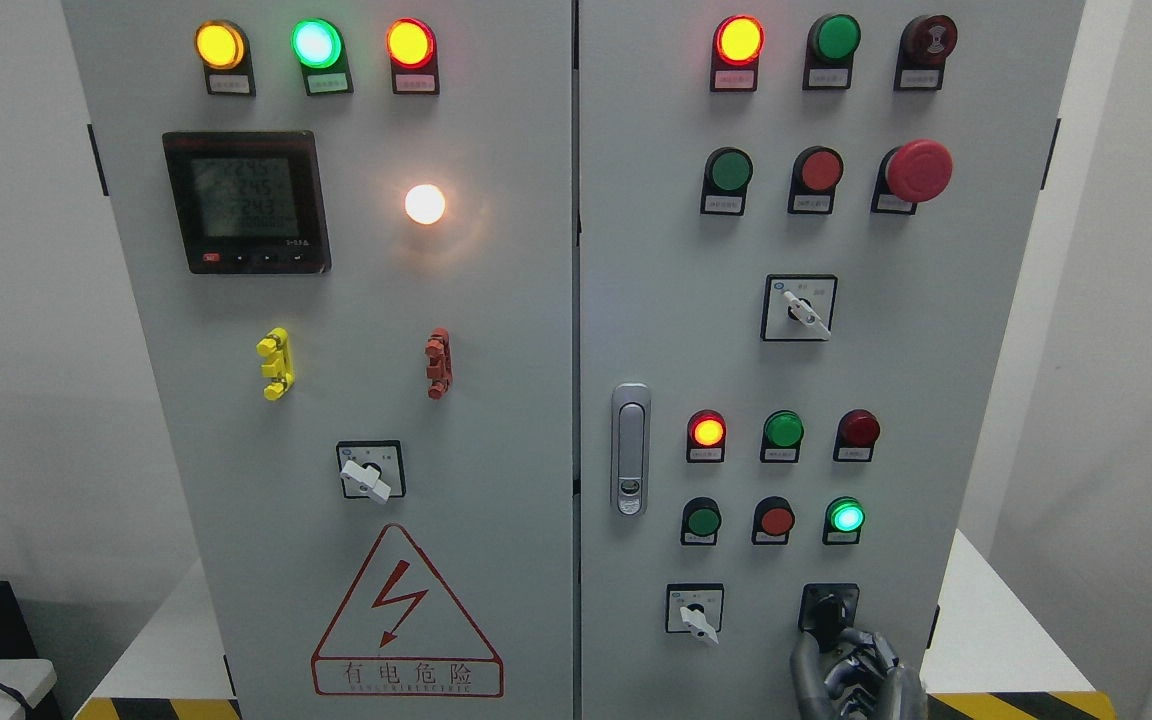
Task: Trip black knob to open circuit
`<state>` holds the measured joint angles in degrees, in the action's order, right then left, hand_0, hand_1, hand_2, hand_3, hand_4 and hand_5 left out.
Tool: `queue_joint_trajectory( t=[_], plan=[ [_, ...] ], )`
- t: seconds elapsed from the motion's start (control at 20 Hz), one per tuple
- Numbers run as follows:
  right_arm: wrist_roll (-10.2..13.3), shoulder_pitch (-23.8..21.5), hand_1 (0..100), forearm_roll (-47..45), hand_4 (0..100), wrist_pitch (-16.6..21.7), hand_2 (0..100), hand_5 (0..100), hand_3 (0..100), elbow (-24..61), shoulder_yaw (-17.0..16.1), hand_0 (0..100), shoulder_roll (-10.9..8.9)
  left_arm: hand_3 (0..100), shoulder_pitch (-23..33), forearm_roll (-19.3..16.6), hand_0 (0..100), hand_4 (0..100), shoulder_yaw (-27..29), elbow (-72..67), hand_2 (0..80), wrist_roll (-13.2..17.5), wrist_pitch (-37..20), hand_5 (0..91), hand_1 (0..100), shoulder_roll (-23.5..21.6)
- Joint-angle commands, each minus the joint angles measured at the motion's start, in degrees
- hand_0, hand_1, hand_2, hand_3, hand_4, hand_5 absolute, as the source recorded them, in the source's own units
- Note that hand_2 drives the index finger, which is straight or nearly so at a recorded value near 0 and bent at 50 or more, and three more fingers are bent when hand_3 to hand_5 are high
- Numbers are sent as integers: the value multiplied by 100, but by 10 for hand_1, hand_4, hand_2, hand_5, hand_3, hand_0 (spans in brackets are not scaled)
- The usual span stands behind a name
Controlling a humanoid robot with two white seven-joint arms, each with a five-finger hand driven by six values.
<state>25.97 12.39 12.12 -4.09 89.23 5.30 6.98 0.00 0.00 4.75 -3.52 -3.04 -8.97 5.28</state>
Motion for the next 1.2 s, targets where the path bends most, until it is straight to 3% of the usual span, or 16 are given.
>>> queue_joint_trajectory(
  t=[0.0,1.15],
  plan=[
    [-5,0,724,88,911,14,582,934,911,-11,-29,479,-21,0,-44,-185,120,0,0,0,0,-3,0,0,389,-1],
    [-5,-17,749,176,896,22,526,922,883,-2,-82,474,-48,0,-44,-193,120,0,0,0,0,-3,0,0,389,-1]
  ],
)
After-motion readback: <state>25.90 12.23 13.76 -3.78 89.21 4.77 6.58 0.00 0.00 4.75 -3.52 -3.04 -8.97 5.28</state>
